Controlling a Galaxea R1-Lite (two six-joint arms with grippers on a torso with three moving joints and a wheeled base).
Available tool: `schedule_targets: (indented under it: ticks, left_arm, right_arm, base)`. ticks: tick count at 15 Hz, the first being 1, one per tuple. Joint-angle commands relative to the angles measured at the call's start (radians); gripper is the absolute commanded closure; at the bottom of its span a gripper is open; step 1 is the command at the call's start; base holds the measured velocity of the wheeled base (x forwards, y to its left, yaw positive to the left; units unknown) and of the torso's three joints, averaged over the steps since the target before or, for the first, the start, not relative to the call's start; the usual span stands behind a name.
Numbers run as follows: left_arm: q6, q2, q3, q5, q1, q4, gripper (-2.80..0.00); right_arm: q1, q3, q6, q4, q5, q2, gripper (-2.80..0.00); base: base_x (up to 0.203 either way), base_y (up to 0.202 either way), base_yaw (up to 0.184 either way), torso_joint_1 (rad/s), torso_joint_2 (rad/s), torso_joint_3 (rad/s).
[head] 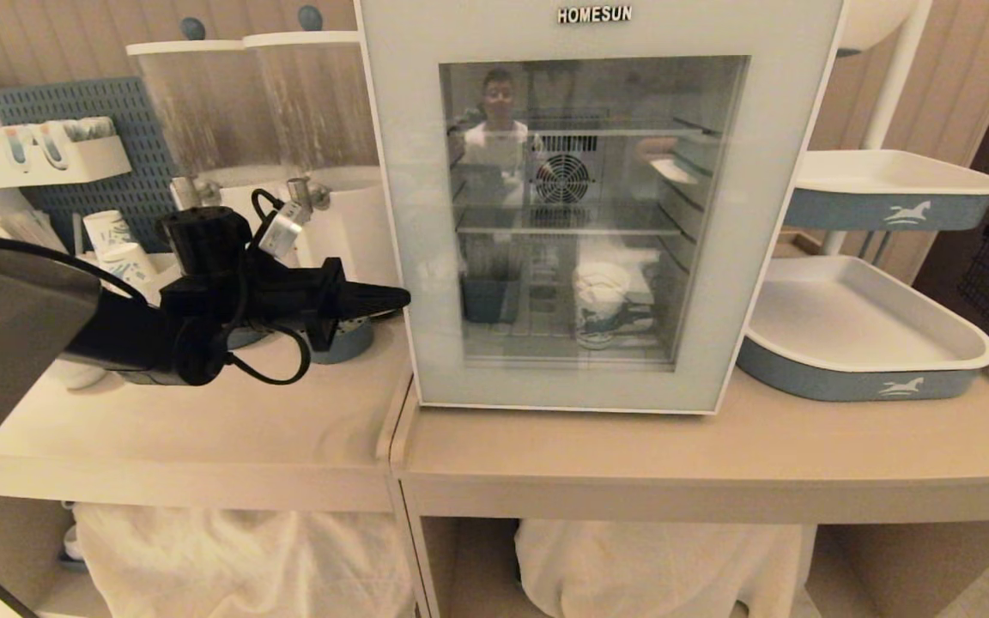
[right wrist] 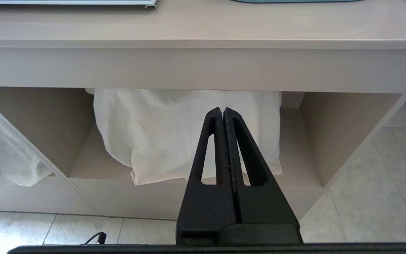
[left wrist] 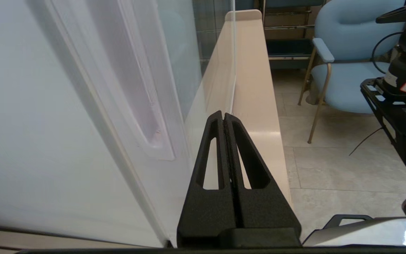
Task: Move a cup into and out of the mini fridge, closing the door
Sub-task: Open the freezer door
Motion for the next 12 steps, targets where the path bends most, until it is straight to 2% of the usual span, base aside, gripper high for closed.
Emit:
schedule_targets:
  ticks: [1,4,6,8,9,10,12]
  left_arm:
    - [-0.001,-0.008,0.005,-0.007,0.015,-0.004,0.0]
    - [0.0,-0.05,0.061,-0.007,0.033,-0.008,0.0]
    - [-0.003,-0.141,0.135,0.008,0.044,-0.004,0.0]
    - [-0.006,-0.22,0.228,0.087,0.052,0.008,0.0]
    - [-0.005,-0.222,0.233,0.098,0.061,0.007,0.0]
    - [0.003,-0.225,0.241,0.103,0.064,-0.001,-2.8]
    - [0.006,-0.231,0.267,0.1,0.065,-0.005,-2.8]
  right_arm:
    - [0.0,0.0,0.0,0.001,0.0,0.001,0.0]
    - [0.0,0.0,0.0,0.001,0.0,0.001,0.0]
    - [0.0,0.0,0.0,0.001,-0.001,0.001,0.0]
    - [0.0,0.0,-0.003,0.001,-0.001,0.001,0.0]
    - [0.0,0.0,-0.003,0.001,-0.001,0.001,0.0]
    - [0.0,-0.002,-0.003,0.003,-0.001,0.001,0.0]
    - [0.0,-0.002,-0.005,0.003,-0.001,0.001,0.0]
  base:
    - [0.0,0.0,0.0,0.0,0.0,0.0]
    - [0.0,0.0,0.0,0.0,0.0,0.0]
    - [0.0,0.0,0.0,0.0,0.0,0.0]
    - [0.0,0.0,0.0,0.0,0.0,0.0]
    - [0.0,0.0,0.0,0.0,0.0,0.0]
    - [0.0,0.0,0.0,0.0,0.0,0.0]
    - [0.0,0.0,0.0,0.0,0.0,0.0]
